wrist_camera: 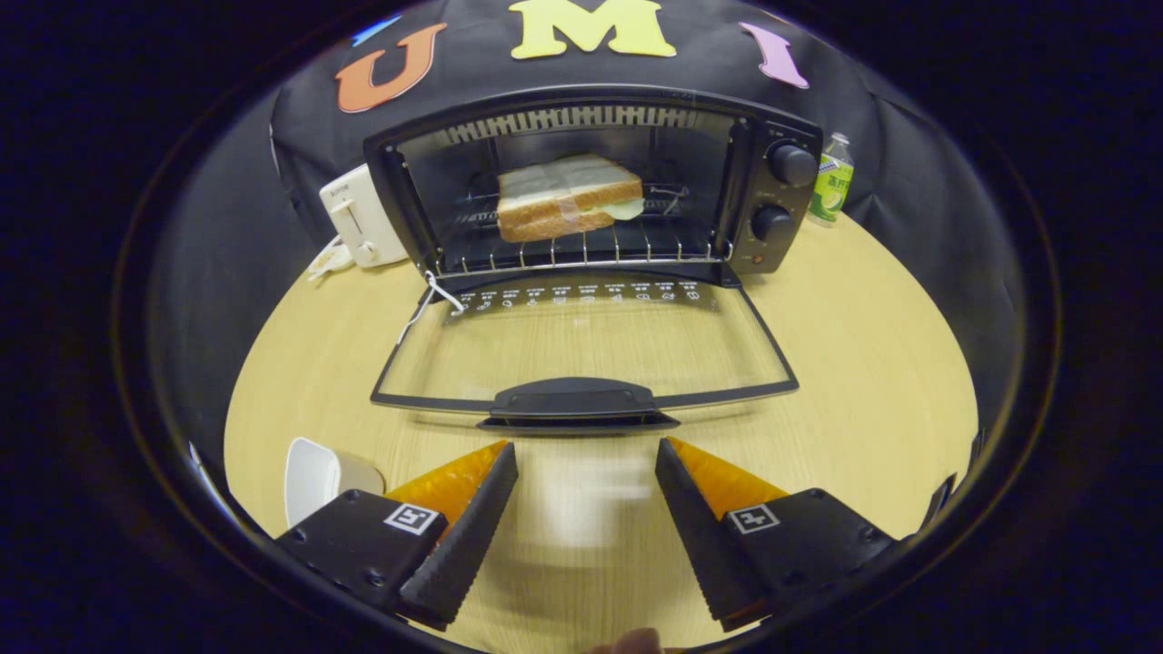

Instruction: Open the toaster oven, put the food inside, and close the toaster oven door.

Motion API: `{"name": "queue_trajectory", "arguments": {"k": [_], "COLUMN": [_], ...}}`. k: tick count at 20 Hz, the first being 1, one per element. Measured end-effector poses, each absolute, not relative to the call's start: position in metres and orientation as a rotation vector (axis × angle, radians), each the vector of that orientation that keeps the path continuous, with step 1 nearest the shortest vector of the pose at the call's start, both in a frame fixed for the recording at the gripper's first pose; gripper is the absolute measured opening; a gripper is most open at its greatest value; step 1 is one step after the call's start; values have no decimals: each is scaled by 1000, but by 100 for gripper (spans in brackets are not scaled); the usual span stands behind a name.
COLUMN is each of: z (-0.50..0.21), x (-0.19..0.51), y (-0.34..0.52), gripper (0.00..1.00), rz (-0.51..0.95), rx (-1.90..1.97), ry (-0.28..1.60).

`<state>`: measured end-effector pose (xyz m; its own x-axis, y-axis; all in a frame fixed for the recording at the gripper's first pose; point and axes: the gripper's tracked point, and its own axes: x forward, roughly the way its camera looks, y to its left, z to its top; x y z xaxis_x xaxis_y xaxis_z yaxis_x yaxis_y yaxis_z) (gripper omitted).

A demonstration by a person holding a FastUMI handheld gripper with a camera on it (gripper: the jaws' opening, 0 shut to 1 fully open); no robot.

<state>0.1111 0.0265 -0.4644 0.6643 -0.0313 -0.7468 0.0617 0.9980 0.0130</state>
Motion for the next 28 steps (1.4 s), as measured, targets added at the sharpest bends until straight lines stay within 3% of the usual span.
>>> {"name": "queue_trajectory", "arguments": {"k": [13, 23, 28], "z": [-440, -317, -242], "x": [113, 169, 158], "y": [23, 19, 17], "gripper": [100, 100, 100], "rz": [-66, -38, -13], "rx": [67, 47, 53], "ry": [835, 587, 476]}}
